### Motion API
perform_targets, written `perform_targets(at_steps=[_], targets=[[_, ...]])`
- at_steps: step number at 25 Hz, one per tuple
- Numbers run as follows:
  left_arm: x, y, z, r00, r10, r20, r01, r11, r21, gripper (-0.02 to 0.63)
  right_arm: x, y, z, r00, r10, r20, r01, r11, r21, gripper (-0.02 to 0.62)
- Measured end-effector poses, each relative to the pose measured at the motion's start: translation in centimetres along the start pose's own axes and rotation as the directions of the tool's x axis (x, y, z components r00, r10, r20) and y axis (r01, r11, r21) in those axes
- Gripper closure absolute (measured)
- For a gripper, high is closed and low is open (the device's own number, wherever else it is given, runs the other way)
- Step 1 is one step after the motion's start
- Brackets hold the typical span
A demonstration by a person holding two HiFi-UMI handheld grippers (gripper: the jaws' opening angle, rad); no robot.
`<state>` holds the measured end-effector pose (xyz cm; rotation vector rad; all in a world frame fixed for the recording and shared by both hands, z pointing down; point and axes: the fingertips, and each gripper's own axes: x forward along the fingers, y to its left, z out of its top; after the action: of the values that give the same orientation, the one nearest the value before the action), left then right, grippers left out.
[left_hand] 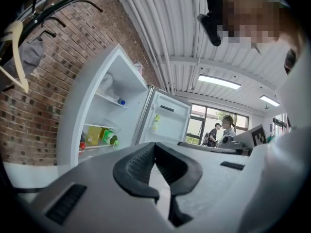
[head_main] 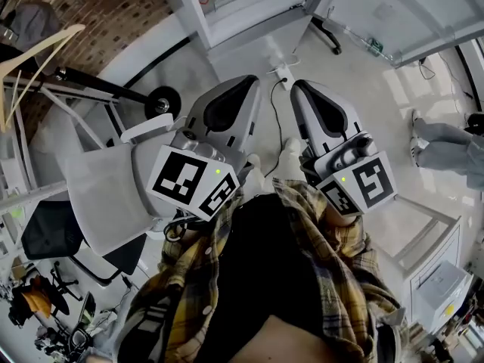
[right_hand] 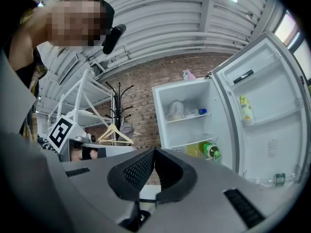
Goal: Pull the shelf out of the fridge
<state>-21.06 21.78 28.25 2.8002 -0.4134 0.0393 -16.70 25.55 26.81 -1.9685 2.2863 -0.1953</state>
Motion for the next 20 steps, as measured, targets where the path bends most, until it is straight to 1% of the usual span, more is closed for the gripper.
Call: perform_targets(at_steps=[4, 7, 13, 16, 20], targets=[[1.5, 0.8, 0.2, 1.0, 0.002, 0.002, -0.002, 1.0, 0.002, 0.601, 1.0, -1.3, -0.3, 1.0, 0.007, -0.006, -0.007, 1.0, 0.008, 0.577], [2.7, 1.5, 0.5, 1.0, 0.019, 0.016, -0.02, 1.0, 0.002, 0.601, 1.9, -2.7, 0.0, 1.0, 0.024, -0.001, -0.024, 1.0, 0.013, 0.576], [6.4, 2.3, 1.3, 0.996, 0.074, 0.051, -0.074, 0.997, 0.006, 0.601, 3.5, -6.1, 0.8, 0.996, 0.088, -0.007, -0.089, 0.996, -0.022, 0.576], [8.9, 1.9, 1.6, 0.993, 0.096, 0.067, -0.096, 0.995, 0.008, 0.601, 3.9, -8.3, 1.2, 0.992, 0.129, -0.011, -0.129, 0.991, -0.017, 0.575], [12.6, 1.7, 1.8, 0.986, 0.144, 0.087, -0.145, 0.989, 0.002, 0.601, 4.5, -11.8, 1.7, 0.981, 0.191, -0.022, -0.192, 0.981, -0.012, 0.575]])
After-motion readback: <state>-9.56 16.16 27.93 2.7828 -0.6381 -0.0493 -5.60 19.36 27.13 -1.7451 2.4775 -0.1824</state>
